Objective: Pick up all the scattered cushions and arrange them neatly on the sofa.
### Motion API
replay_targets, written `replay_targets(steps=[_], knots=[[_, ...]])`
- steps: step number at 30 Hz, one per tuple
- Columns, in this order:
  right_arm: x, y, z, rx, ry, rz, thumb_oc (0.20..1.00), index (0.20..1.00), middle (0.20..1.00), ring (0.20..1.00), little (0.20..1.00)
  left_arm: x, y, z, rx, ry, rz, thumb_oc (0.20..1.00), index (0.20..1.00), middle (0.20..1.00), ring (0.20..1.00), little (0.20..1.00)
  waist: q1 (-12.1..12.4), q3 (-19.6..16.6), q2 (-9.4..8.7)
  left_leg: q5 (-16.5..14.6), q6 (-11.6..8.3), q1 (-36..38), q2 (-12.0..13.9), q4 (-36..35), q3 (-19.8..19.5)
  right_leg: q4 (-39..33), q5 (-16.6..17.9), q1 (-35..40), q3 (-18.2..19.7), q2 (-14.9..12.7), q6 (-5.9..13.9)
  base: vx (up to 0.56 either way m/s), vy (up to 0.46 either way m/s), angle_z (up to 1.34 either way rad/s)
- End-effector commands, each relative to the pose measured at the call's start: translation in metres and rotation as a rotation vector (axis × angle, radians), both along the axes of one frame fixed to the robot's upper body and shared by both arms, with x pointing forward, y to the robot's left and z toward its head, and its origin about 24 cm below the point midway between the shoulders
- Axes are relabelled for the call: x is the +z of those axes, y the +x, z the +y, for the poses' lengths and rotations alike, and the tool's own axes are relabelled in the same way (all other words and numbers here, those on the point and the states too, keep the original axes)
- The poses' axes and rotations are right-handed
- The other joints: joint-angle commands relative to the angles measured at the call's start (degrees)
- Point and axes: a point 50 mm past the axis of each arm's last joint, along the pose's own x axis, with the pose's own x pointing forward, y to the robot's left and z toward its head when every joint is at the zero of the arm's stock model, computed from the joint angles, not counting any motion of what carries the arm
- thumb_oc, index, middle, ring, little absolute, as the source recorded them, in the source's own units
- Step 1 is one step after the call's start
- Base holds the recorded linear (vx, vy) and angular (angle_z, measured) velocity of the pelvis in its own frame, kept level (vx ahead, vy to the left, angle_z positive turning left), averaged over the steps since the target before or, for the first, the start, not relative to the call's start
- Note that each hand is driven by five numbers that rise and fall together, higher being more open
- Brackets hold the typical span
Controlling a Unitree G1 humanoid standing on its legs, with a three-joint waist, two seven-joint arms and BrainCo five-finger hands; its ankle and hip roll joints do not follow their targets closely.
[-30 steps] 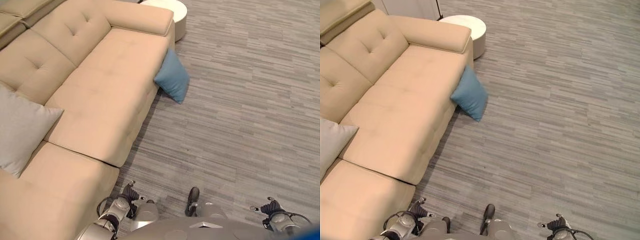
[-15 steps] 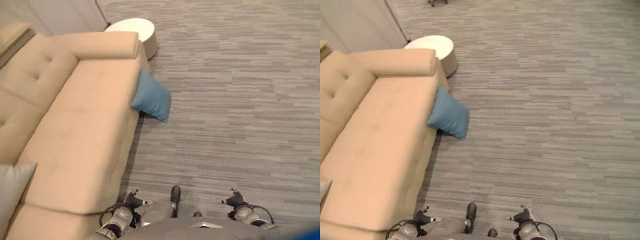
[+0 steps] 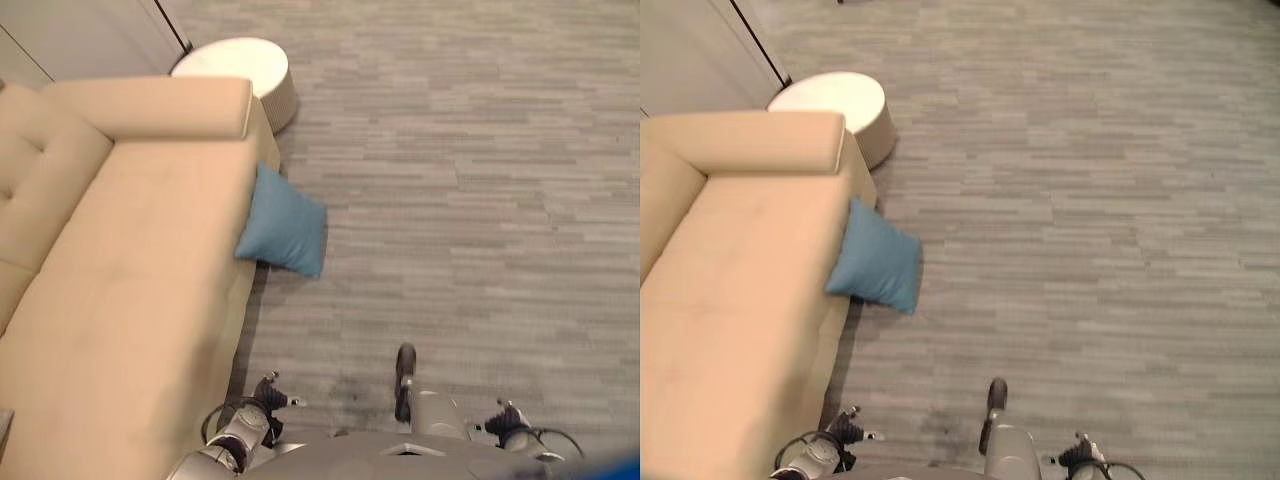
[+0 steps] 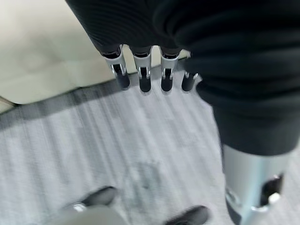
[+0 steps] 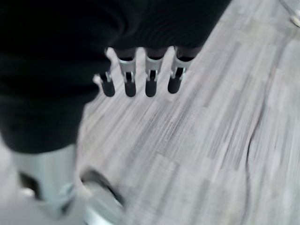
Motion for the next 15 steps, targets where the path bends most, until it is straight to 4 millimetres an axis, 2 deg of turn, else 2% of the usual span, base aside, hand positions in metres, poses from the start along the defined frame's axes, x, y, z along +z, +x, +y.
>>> replay_targets(steps=[1,3,4,5,6,7,8,11,13,15], knots=[[0.009,0.023,-0.011,-0.073,-0.005,-0.113,1.000,1.000,1.000,1.000,1.000,0.005,0.015,-0.011,0.020,-0.049,-0.068,1.000,1.000,1.000,1.000,1.000,-0.30,2.01,-1.59,2.75,-1.61,-11.96,0.57,11.84,1.22,-0.92,-4.81,5.07,1.64,-1.44,5.56,0.12,-0.256,-0.18],[0.010,0.024,-0.014,-0.087,-0.007,-0.118,1.000,1.000,1.000,1.000,1.000,0.006,0.018,-0.012,0.024,-0.054,-0.076,1.000,1.000,1.000,1.000,1.000,0.01,2.75,-2.05,4.11,-1.73,-15.06,1.23,15.96,2.33,-1.98,-5.56,7.02,1.47,-1.44,4.70,0.11,-0.147,-0.01],[0.010,0.024,-0.015,-0.082,-0.012,-0.115,1.000,1.000,1.000,1.000,1.000,0.006,0.020,-0.012,0.025,-0.056,-0.082,1.000,1.000,1.000,1.000,1.000,0.20,2.93,-2.23,3.32,-1.37,-16.17,1.48,15.75,3.25,-2.30,-5.89,7.66,1.33,-1.48,4.74,0.14,-0.107,0.02],[0.010,0.023,-0.016,-0.075,-0.018,-0.113,1.000,1.000,1.000,1.000,1.000,0.007,0.021,-0.014,0.018,-0.056,-0.085,1.000,1.000,1.000,1.000,1.000,0.51,3.16,-2.48,2.03,-1.04,-17.35,1.39,14.46,4.14,-2.66,-6.31,8.35,1.22,-1.64,4.96,0.28,-0.092,-0.03],[0.010,0.021,-0.017,-0.052,-0.030,-0.104,1.000,1.000,1.000,1.000,1.000,0.006,0.022,-0.018,0.003,-0.057,-0.084,1.000,1.000,1.000,1.000,1.000,1.00,3.24,-2.49,0.59,-0.48,-18.97,0.99,7.85,5.46,-3.06,-7.45,9.60,0.88,-1.56,5.72,0.37,-0.064,0.21],[0.010,0.021,-0.017,-0.040,-0.035,-0.098,1.000,1.000,1.000,1.000,1.000,0.006,0.021,-0.019,-0.001,-0.057,-0.081,1.000,1.000,1.000,1.000,1.000,1.61,3.47,-1.82,3.53,-0.71,-20.07,1.07,2.12,5.71,-3.07,-8.52,10.87,0.85,-0.64,5.76,0.40,-0.041,0.14],[0.009,0.019,-0.015,-0.031,-0.033,-0.089,1.000,1.000,1.000,1.000,1.000,0.005,0.019,-0.019,-0.005,-0.056,-0.070,1.000,1.000,1.000,1.000,1.000,1.97,3.64,-1.47,6.08,-1.01,-20.90,1.07,-0.63,5.72,-3.15,-9.13,11.61,0.87,0.08,5.71,0.30,0.000,0.08],[0.008,0.017,-0.011,-0.008,-0.025,-0.074,1.000,1.000,1.000,1.000,1.000,0.003,0.013,-0.017,-0.007,-0.054,-0.056,1.000,1.000,1.000,1.000,1.000,3.11,4.27,-1.27,9.99,-1.69,-23.22,1.12,-3.36,6.28,-3.21,-11.02,14.21,1.50,1.32,5.33,0.28,0.022,-0.05],[0.005,0.013,-0.006,0.025,-0.019,-0.045,1.000,1.000,1.000,1.000,1.000,0.000,0.003,-0.013,0.022,-0.052,-0.025,1.000,1.000,1.000,1.000,1.000,4.49,3.72,-1.74,9.14,-0.98,-23.24,0.16,-2.92,5.23,-2.06,-12.96,15.77,2.78,1.72,5.19,0.38,0.071,-0.21],[0.003,0.012,-0.002,0.043,-0.010,-0.037,1.000,1.000,1.000,1.000,1.000,-0.002,-0.003,-0.008,0.034,-0.042,-0.004,1.000,1.000,1.000,1.000,1.000,5.28,2.54,-2.43,7.82,0.40,-22.15,-0.41,-2.42,5.45,2.52,-14.54,16.04,2.95,0.11,5.90,0.40,0.134,-0.53]])
